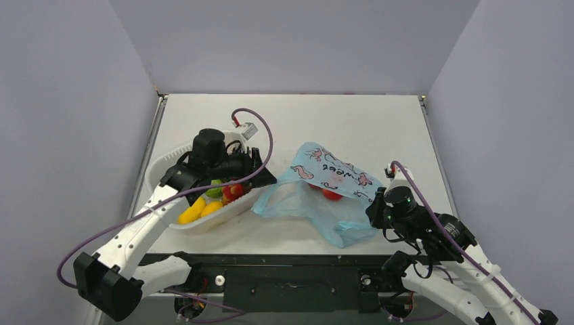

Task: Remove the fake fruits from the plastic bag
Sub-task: Adjust the plastic bag at the center of the board, then take out the fake fruit from the plastic bag.

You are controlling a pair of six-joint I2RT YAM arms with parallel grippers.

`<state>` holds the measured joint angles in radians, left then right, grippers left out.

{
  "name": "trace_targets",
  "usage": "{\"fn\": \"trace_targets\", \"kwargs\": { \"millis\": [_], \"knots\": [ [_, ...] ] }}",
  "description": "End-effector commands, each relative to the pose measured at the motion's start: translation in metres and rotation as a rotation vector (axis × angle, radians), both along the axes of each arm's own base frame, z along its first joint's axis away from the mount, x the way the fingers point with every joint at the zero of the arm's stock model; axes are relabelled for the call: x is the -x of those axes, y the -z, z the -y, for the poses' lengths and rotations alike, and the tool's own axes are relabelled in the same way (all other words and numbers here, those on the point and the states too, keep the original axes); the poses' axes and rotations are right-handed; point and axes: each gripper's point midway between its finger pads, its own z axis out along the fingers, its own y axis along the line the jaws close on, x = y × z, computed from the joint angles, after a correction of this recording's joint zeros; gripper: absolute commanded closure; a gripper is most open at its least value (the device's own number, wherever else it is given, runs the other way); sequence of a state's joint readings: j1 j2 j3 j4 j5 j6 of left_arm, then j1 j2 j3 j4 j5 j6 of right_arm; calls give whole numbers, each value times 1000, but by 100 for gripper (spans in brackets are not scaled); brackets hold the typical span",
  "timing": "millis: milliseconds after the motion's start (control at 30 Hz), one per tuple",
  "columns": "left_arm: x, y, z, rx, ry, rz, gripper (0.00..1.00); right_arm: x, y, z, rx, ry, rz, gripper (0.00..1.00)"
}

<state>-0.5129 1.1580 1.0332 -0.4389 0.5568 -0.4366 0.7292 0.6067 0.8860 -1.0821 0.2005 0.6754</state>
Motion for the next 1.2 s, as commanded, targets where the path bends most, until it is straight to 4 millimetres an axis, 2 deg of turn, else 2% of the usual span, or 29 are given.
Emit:
{"fn": "trace_targets", "kwargs": {
  "millis": [0,67,200,300,333,367,400,433,467,500,600,667,867,900,933,967,1000,1067,1100,1133,1167],
  "knots": [
    [38,-41,-6,96,83,37,58,-2,-10,-5,-21,-16,31,100],
    [51,-53,-6,137,105,25,54,-3,-13,-5,-18,-21,42,100],
    [72,-66,-5,188,108,19,53,-6,-17,-6,-13,-28,54,100],
    [95,-75,16,264,119,60,53,-7,-18,-9,-18,-34,56,100],
    [100,-68,22,265,115,62,53,-8,-17,-10,-16,-38,54,100],
    [109,-77,33,303,110,111,53,-8,-17,-10,-13,-38,53,100],
    [111,-65,38,298,97,115,53,-8,-16,-10,-13,-39,52,100],
    [118,-74,48,344,74,169,53,-8,-16,-10,-12,-41,51,100],
    [135,-61,58,339,111,167,53,-8,-16,-11,-13,-43,51,100],
    [123,-66,63,361,37,220,53,-7,-16,-10,-14,-43,51,100],
    [123,-51,78,295,-44,307,54,-7,-17,-12,-16,-49,49,100],
    [119,-32,97,216,-64,358,54,-7,-17,-12,-16,-50,47,100],
    [102,12,129,128,-151,367,53,-4,-17,-8,-18,-40,45,100],
    [99,13,133,121,-159,370,53,-3,-17,-8,-24,-37,43,100],
    [95,26,137,76,-169,375,53,-2,-16,-8,-27,-37,43,100],
    [93,23,140,71,-178,378,53,-1,-16,-8,-31,-38,41,100],
    [88,32,143,43,-195,383,53,0,-16,-8,-34,-39,41,100],
    [83,35,148,33,-211,390,54,1,-14,-7,-34,-39,38,100],
    [80,34,151,35,-220,391,56,1,-13,-7,-34,-40,37,100],
    [77,39,154,25,-229,387,64,1,-13,-7,-31,-40,34,100],
    [72,39,156,27,-237,383,68,1,-14,-8,-35,-42,34,100]
  ]
}}
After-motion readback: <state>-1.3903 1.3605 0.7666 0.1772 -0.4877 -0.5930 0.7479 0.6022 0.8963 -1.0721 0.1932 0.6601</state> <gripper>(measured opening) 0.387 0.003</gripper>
